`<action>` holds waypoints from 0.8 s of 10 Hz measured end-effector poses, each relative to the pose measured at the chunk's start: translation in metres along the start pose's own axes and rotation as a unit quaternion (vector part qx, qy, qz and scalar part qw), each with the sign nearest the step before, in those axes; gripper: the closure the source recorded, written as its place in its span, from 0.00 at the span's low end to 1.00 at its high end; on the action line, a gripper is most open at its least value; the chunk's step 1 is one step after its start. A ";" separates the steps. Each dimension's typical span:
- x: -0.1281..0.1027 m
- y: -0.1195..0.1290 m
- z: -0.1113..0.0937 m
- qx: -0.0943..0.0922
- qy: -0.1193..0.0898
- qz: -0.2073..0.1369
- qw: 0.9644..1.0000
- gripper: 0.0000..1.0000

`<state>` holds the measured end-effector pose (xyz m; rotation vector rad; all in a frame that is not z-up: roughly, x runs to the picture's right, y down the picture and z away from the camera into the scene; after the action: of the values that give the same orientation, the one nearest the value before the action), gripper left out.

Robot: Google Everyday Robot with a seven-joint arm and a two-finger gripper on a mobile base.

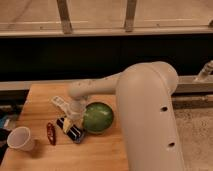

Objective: Place the eraser on the white sponge

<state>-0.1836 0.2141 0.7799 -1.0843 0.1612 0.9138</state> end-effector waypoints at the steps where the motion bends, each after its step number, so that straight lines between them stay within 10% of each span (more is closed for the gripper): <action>1: -0.001 -0.001 0.003 -0.001 0.001 0.001 1.000 0.61; 5: -0.006 -0.003 -0.001 0.011 -0.006 -0.001 1.000 0.24; 8: -0.009 -0.007 -0.001 0.018 -0.008 -0.001 1.000 0.20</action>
<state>-0.1841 0.2071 0.7885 -1.0438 0.1631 0.9137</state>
